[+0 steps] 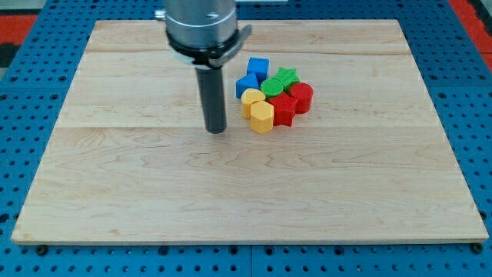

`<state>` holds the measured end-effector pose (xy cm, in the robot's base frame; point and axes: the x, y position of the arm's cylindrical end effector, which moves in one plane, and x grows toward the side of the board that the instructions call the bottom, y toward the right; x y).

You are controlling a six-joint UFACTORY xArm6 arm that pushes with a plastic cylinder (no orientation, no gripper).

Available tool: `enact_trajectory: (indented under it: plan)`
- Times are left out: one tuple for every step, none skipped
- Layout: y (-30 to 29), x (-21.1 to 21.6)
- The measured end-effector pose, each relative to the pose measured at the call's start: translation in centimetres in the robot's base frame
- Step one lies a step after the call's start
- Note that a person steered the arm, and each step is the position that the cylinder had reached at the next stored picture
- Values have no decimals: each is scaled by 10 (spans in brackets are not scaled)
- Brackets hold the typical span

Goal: Move your arm to the blue cube

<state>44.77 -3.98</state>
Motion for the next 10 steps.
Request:
enact_trajectory:
  plan:
    - [1, 3]
    - [1, 6]
    - [1, 6]
    - [1, 14]
    - [1, 28]
    - [1, 34]
    - [1, 36]
    - [1, 36]
    - [11, 59]
    - [36, 87]
